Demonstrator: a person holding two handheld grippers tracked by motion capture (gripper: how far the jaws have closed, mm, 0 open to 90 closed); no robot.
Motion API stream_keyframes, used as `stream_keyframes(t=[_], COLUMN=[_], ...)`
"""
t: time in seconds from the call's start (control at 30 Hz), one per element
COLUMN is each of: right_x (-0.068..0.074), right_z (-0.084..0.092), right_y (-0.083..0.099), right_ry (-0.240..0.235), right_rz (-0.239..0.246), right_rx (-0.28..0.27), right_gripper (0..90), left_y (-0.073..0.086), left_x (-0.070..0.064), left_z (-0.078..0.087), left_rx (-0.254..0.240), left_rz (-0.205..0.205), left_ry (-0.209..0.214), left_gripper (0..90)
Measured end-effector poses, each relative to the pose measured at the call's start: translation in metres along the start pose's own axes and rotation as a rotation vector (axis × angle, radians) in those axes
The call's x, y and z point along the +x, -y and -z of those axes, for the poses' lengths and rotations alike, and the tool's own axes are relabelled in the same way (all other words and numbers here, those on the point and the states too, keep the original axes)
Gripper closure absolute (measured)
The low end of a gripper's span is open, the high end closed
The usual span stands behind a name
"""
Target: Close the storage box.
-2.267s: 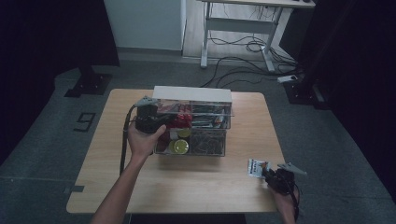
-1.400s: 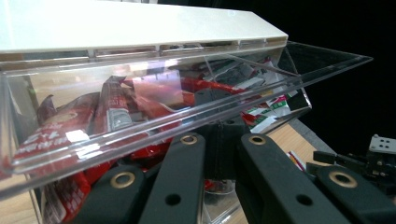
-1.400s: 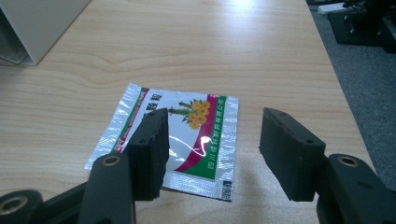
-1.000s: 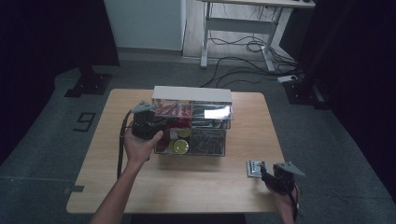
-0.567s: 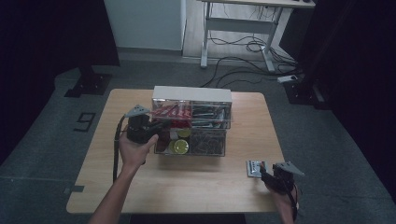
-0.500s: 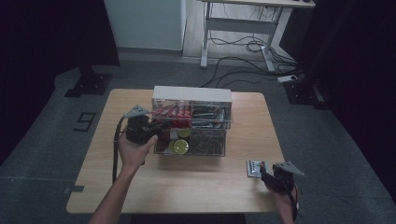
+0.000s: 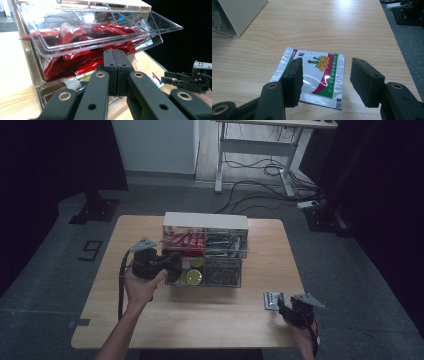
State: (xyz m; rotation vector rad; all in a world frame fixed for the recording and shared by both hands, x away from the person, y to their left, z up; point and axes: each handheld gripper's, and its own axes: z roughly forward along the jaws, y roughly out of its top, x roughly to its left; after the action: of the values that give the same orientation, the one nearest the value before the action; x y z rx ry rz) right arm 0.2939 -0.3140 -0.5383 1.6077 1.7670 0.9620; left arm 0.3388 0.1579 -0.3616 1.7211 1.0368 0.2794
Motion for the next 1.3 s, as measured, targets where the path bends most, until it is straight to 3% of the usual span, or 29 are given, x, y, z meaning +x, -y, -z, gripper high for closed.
stream_keyframes(t=[0.43, 0.53, 0.7, 0.9, 1.3], right_x=[0.0, 0.0, 0.001, 0.004, 0.01], right_z=[-0.002, -0.002, -0.002, -0.003, -0.005], right_y=[0.001, 0.001, 0.001, 0.0, 0.002], right_ry=[-0.002, -0.005, -0.01, -0.015, -0.038], right_rz=[-0.003, -0.004, 0.0, 0.009, 0.037], right_rx=[0.004, 0.004, 0.004, -0.001, 0.002], right_gripper=[43.4, 43.3, 43.3, 43.2, 43.2], left_y=[0.018, 0.023, 0.036, 0.057, 0.107], left_x=[0.0, 0.001, 0.001, 0.0, 0.021], left_z=[0.004, 0.008, 0.01, 0.013, 0.006], left_rx=[0.007, -0.002, -0.005, -0.01, 0.075], left_rz=[-0.029, -0.038, -0.065, -0.117, -0.082], left_ry=[0.006, 0.011, 0.017, -0.064, -0.105], left_gripper=[85.6, 80.4, 63.5, 52.3, 44.9])
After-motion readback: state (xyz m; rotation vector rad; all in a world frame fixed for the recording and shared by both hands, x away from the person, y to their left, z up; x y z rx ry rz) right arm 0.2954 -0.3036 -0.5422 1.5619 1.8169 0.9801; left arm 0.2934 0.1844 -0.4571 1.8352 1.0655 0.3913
